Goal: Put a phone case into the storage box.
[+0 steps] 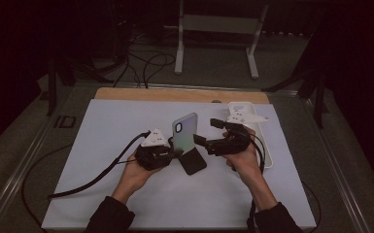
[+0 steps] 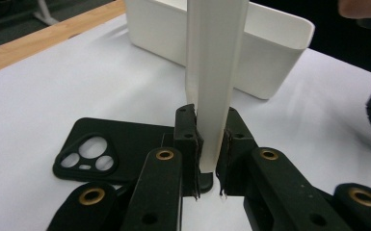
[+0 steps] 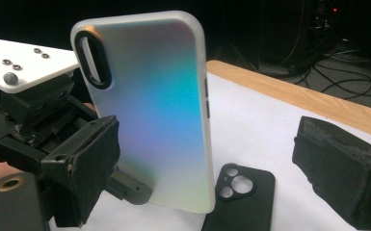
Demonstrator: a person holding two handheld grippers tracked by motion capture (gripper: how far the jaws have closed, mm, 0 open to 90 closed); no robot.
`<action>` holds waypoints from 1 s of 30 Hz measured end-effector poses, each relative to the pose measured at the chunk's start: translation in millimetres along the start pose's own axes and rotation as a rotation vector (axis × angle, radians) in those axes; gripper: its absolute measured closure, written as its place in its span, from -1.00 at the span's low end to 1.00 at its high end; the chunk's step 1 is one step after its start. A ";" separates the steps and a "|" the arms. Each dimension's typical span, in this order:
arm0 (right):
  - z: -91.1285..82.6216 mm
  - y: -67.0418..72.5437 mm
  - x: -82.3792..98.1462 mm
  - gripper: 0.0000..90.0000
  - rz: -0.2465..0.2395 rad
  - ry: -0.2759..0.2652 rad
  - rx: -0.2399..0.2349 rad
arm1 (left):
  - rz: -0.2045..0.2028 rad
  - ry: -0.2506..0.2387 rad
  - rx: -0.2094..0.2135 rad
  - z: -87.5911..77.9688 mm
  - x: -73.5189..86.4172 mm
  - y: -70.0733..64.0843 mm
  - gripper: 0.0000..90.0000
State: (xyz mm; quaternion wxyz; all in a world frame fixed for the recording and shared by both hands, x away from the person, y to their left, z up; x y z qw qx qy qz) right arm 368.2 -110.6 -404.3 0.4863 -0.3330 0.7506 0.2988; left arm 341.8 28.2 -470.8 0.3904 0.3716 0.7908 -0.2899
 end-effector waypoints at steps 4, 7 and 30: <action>2.7 3.0 -2.2 -0.80 -0.002 -0.001 0.010 | -0.013 -0.004 -0.027 0.2 -1.1 1.9 0.81; 4.8 6.7 -5.5 -0.80 -0.010 -0.005 0.019 | -0.019 -0.004 -0.044 -0.5 -1.7 2.8 0.80; 31.4 25.1 -26.0 -0.73 -0.012 -0.030 0.076 | -0.049 0.008 -0.082 5.2 -0.5 2.7 0.80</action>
Point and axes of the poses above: each handheld gripper's, and its own axes: z roughly forward along the jaws, x roughly out of its underside, y roughly to its left, the point moved 8 cm from there along z, roughly forward along the jaws, and after that the axes turned 4 degrees about -z, right-handed, at the moved point
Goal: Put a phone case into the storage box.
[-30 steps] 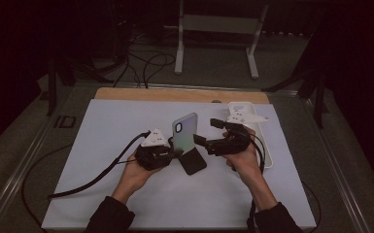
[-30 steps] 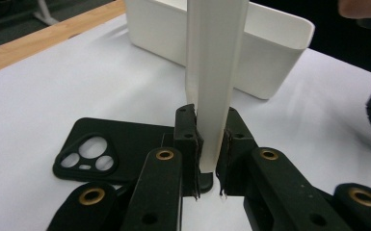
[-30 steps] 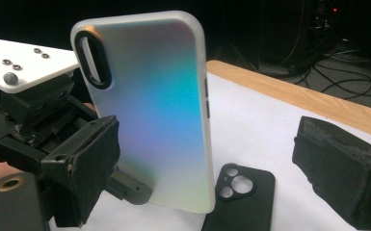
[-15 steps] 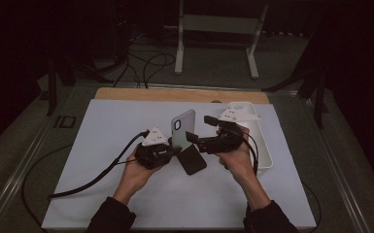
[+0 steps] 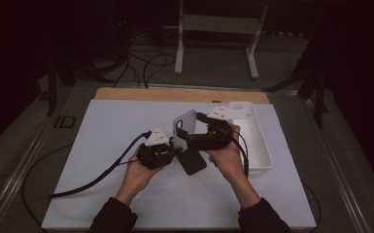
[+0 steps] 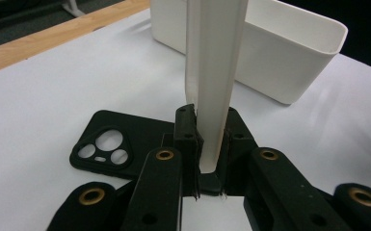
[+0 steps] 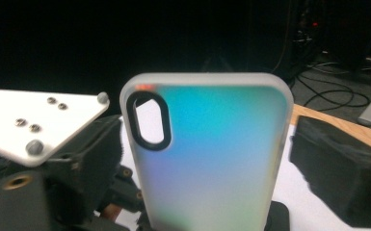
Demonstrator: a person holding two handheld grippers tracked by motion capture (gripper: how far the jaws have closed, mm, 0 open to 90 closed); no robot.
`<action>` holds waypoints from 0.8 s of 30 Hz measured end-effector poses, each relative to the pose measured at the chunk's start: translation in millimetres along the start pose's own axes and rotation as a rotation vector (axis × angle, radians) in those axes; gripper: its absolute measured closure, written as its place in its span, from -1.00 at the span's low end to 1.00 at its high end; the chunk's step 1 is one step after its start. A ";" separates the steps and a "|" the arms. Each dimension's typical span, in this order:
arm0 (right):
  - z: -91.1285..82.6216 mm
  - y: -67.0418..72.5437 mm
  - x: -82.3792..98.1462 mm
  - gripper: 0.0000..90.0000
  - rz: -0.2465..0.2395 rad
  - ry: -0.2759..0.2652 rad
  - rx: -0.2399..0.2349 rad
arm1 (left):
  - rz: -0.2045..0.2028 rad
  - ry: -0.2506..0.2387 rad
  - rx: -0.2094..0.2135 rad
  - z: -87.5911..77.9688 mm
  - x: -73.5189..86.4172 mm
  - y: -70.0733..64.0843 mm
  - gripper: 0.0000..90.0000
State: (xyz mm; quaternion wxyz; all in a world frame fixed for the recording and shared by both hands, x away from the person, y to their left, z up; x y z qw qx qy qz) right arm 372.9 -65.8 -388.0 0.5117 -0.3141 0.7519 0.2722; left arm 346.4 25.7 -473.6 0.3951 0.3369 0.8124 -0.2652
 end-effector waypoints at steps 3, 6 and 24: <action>3.4 -0.5 0.6 -0.71 0.026 -0.002 -0.003 | 0.002 0.006 -0.005 1.2 1.4 0.1 0.80; 7.3 -0.6 1.8 -0.69 0.036 0.002 0.004 | -0.001 0.009 -0.007 2.4 2.4 -0.7 0.80; 12.6 0.0 3.1 -0.69 0.025 0.001 0.021 | -0.009 0.005 0.013 2.4 3.7 -3.9 0.81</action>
Point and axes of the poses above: each handheld gripper's, and its own axes: z roughly forward along the jaws, x roughly out of its underside, y roughly to its left, the point moved 8 cm from there along z, roughly forward along the jaws, and after that the axes turned 4 degrees about -z, right-handed, at the moved point
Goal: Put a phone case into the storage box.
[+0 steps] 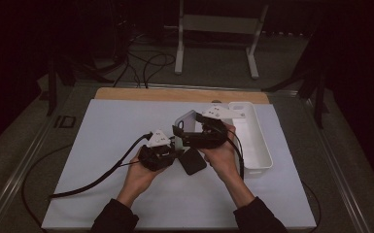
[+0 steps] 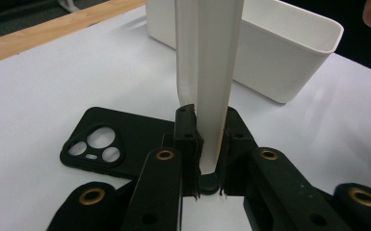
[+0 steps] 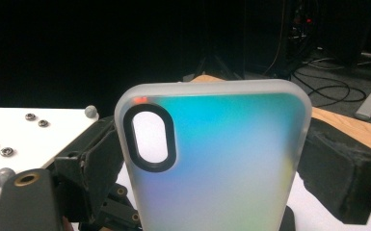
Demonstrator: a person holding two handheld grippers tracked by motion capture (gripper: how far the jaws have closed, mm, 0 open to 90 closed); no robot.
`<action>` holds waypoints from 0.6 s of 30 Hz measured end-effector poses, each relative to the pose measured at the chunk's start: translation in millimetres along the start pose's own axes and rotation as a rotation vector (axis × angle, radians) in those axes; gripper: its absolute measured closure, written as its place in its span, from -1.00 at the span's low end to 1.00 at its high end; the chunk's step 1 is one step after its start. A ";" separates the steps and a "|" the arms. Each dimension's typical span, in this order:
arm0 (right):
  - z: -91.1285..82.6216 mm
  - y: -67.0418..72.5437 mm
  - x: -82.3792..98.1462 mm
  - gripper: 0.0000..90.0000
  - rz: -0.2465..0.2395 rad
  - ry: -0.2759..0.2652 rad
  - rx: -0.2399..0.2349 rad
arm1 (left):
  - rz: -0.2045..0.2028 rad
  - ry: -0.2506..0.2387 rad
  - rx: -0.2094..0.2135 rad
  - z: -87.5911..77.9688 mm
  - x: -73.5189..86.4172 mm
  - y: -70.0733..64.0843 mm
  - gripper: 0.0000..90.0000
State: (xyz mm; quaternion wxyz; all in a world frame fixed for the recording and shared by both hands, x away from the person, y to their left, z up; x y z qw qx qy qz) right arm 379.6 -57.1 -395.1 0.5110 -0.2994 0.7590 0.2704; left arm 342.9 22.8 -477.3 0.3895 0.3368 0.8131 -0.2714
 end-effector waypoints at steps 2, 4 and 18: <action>0.1 0.2 1.6 -0.65 -0.003 0.004 0.011 | 0.002 -0.001 -0.002 -0.2 -0.3 0.4 0.80; -0.3 -0.8 1.3 -0.64 0.005 0.004 0.018 | 0.003 -0.004 -0.001 -0.6 -1.0 0.6 0.80; -5.5 -10.4 -1.9 -0.64 0.042 -0.014 0.039 | 0.038 -0.009 -0.045 -8.2 1.7 5.2 0.15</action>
Point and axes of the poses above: each handheld gripper's, and its own axes: z roughly forward along the jaws, x roughly out of its underside, y roughly to its left, the point moved 8 cm from there along z, roughly forward along the jaws, and after that the axes turned 4 degrees about -z, right-handed, at the moved point
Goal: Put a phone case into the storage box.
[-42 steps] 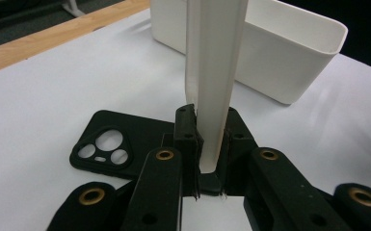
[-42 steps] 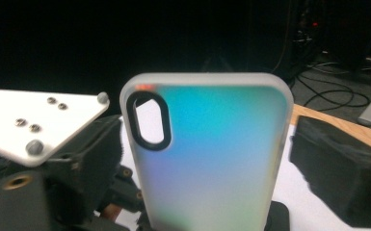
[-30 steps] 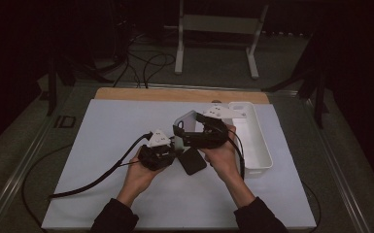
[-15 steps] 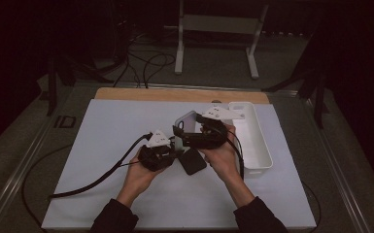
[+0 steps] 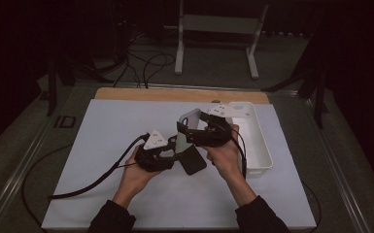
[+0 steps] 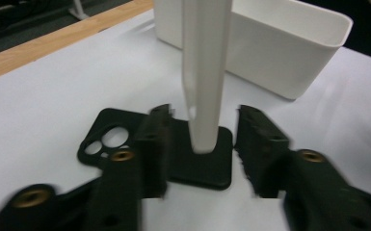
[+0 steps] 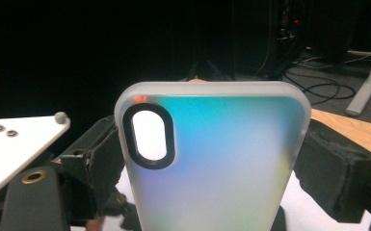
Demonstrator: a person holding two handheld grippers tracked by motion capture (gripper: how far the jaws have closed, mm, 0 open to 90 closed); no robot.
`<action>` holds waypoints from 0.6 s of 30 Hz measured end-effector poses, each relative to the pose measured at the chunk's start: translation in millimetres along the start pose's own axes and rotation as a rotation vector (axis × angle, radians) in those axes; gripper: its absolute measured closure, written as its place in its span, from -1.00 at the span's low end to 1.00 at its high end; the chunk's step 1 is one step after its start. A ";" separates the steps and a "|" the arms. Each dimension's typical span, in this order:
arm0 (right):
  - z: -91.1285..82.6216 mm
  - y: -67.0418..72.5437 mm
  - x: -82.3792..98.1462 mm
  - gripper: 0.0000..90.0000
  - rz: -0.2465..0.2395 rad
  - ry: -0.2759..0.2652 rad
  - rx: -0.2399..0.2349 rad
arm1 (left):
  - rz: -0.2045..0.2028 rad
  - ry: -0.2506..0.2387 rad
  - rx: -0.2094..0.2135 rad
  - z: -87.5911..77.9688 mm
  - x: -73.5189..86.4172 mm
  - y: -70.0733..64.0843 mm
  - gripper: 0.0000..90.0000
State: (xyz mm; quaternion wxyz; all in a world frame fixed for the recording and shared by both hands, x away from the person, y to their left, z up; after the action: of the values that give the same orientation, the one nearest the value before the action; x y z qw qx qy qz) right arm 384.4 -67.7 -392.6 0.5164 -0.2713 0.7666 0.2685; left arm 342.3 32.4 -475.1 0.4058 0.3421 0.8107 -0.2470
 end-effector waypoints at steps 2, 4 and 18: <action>-0.5 -0.9 -0.1 -0.64 -0.004 0.001 0.000 | 0.000 -0.005 -0.008 -3.0 1.6 2.0 0.11; -1.9 -2.6 -0.7 -0.64 -0.006 0.000 0.005 | -0.019 -0.018 -0.012 -7.1 3.6 5.5 0.01; -6.6 -12.1 -3.8 -0.64 -0.015 0.002 0.027 | -0.098 -0.087 -0.186 -41.9 20.5 40.5 -0.72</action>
State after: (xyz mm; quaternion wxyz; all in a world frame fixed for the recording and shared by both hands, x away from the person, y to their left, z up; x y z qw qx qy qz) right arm 389.7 -80.3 -388.5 0.5210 -0.2702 0.7688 0.2539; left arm 343.4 94.2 -474.0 0.4579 0.2517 0.8276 -0.2050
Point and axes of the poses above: each handheld gripper's, and its own axes: z roughly forward along the jaws, x roughly out of its underside, y roughly to its left, the point moved 8 cm from there along z, roughly forward along the jaws, and after that the axes turned 4 degrees about -z, right-handed, at the moved point
